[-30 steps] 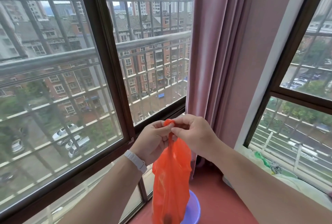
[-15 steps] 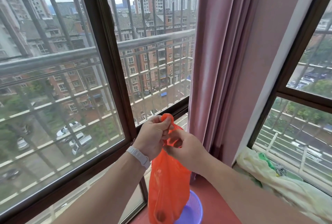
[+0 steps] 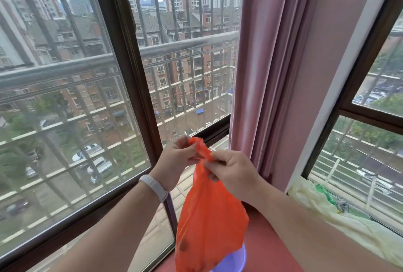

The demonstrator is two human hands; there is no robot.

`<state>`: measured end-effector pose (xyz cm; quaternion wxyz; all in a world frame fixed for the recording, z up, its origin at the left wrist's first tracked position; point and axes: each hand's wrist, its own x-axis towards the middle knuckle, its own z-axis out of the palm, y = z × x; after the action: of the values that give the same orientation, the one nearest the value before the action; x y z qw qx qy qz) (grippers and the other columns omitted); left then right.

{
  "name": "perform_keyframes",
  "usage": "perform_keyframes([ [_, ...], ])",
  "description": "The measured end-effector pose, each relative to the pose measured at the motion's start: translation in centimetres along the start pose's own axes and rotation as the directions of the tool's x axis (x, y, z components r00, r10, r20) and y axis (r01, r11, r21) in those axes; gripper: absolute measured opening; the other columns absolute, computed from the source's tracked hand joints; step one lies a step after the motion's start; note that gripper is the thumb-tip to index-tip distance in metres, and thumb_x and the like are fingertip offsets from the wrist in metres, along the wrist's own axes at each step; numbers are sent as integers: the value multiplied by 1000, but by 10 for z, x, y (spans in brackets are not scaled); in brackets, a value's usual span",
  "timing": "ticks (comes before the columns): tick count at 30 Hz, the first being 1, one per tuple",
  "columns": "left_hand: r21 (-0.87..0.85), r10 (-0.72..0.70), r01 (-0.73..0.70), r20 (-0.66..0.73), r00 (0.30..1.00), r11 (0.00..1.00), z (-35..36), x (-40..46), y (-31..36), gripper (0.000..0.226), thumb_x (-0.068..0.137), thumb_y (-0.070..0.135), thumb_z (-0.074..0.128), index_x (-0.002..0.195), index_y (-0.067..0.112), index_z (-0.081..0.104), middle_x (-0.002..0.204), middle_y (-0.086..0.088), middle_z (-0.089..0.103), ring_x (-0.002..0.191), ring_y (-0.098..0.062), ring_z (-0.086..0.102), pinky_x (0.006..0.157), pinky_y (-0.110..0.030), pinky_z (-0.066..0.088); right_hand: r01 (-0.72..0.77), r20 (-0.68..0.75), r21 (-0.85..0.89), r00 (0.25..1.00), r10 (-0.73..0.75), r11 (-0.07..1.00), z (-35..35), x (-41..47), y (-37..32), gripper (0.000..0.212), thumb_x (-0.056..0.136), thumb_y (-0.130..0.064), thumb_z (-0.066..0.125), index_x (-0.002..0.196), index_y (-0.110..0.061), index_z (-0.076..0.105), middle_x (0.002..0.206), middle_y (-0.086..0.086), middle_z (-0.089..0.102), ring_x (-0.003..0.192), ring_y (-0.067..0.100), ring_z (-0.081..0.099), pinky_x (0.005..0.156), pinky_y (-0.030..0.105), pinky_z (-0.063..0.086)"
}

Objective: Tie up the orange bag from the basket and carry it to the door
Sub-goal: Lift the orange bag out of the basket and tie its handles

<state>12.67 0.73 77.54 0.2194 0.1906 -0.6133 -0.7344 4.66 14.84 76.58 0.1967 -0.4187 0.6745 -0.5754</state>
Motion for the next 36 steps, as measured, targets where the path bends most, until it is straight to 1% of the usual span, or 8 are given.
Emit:
perform_keyframes([
  [7,-167,25,12,220,975,986,17,-14,-2,3,94,3,50,93,5,51,77,-15,70,71,-26,70,73,-36,59,212,-116,-82,968,-221,974,-26,26,-30,9,83,-5,73,81,-11,78,86,13,55,77,8,55,67,20,52],
  [12,-114,41,-14,241,970,993,17,-17,8,7,89,10,53,95,7,51,82,-21,67,71,-31,65,75,-41,55,-36,-62,311,996,58,950,-28,34,-31,11,91,-2,63,89,6,71,74,15,67,60,23,61,56,25,55],
  [16,58,37,-46,148,988,997,20,-20,10,8,97,4,48,90,8,49,76,-18,65,64,-25,62,72,-38,53,-217,77,379,976,203,900,-20,36,-22,13,94,-5,60,84,-2,67,56,9,64,45,22,57,47,30,54],
  [21,350,47,-64,58,997,935,22,-25,2,18,84,6,67,80,10,50,74,-17,65,70,-25,65,72,-43,53,-305,82,239,952,294,922,-17,35,-21,13,94,-5,61,83,-3,68,58,4,64,44,9,58,42,20,47],
  [25,755,280,-194,15,960,626,25,-31,0,30,77,16,76,70,17,47,60,5,51,55,-9,44,55,-18,39,-340,52,26,940,338,940,-13,34,-22,17,91,-6,62,75,-5,66,61,6,57,45,8,51,46,20,44],
  [28,832,399,-257,48,916,492,27,-35,-1,30,76,16,78,69,18,49,56,11,47,52,-4,41,52,-14,37,-363,14,0,932,363,932,-13,32,-26,15,87,0,63,102,1,62,71,9,57,45,8,52,38,18,41],
  [33,820,455,-279,25,890,500,24,-37,0,27,70,21,83,65,24,57,58,13,56,54,-2,51,52,-15,40,-312,9,-87,949,314,946,-15,29,-21,6,84,-2,62,83,-7,65,61,5,58,50,14,51,49,27,45],
  [36,820,460,-256,-10,888,512,24,-37,4,29,67,25,85,63,30,57,57,14,57,54,-2,53,52,-18,42,-270,76,-190,954,289,944,-19,26,-23,33,90,-16,61,57,-14,62,53,2,56,50,14,48,53,28,42],
])
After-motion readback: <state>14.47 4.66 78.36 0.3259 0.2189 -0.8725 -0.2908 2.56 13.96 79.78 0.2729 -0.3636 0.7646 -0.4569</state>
